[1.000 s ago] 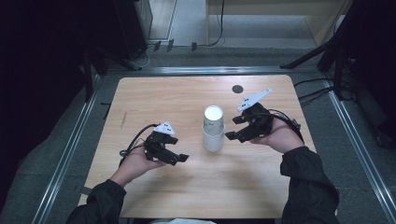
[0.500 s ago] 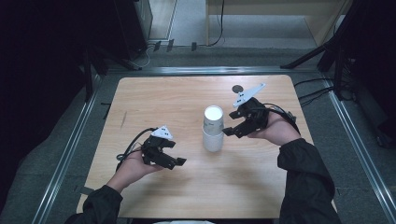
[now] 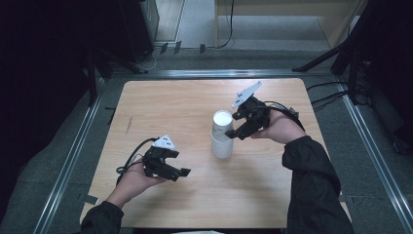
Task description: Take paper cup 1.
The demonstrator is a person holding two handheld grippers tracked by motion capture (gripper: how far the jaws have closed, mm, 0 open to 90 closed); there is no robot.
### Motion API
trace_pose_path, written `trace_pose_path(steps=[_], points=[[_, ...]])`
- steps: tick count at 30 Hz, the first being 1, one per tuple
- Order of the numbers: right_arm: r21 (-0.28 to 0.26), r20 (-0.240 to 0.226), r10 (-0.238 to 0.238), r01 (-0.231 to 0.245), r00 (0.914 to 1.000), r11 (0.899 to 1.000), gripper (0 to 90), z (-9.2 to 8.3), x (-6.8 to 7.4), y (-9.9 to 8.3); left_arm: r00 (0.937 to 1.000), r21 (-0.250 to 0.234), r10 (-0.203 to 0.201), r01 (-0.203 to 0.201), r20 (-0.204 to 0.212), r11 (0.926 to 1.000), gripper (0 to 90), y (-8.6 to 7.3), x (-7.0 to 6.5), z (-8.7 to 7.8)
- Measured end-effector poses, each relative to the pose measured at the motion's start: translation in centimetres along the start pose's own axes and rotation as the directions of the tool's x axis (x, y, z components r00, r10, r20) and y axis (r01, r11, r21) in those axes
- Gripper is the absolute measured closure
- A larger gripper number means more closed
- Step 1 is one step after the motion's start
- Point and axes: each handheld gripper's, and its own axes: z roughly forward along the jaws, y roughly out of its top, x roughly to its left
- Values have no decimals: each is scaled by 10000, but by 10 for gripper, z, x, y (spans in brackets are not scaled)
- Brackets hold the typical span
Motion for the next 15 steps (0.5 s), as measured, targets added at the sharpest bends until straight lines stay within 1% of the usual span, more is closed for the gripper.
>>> trace_pose_path(steps=[3,5,7,11,15], points=[[50,-23,-42,42,10000,10000,285,1,0,4,10000,-14,-21,21,5,10000,159,-1,-1,-1],[291,-71,-256,258,9996,9992,285,6,0,10,10000,-59,-75,75,5,10000,159,-3,-1,-3],[499,-26,-279,280,9996,9984,285,9,0,13,9999,-94,-133,133,0,9999,159,-4,-2,-5],[471,-44,-344,346,9994,9983,284,15,3,21,9999,-91,-154,154,5,9998,159,-5,-2,-6],[584,175,-274,263,9995,9979,285,20,4,25,9998,-46,-177,177,31,9998,159,-5,-3,-6]])
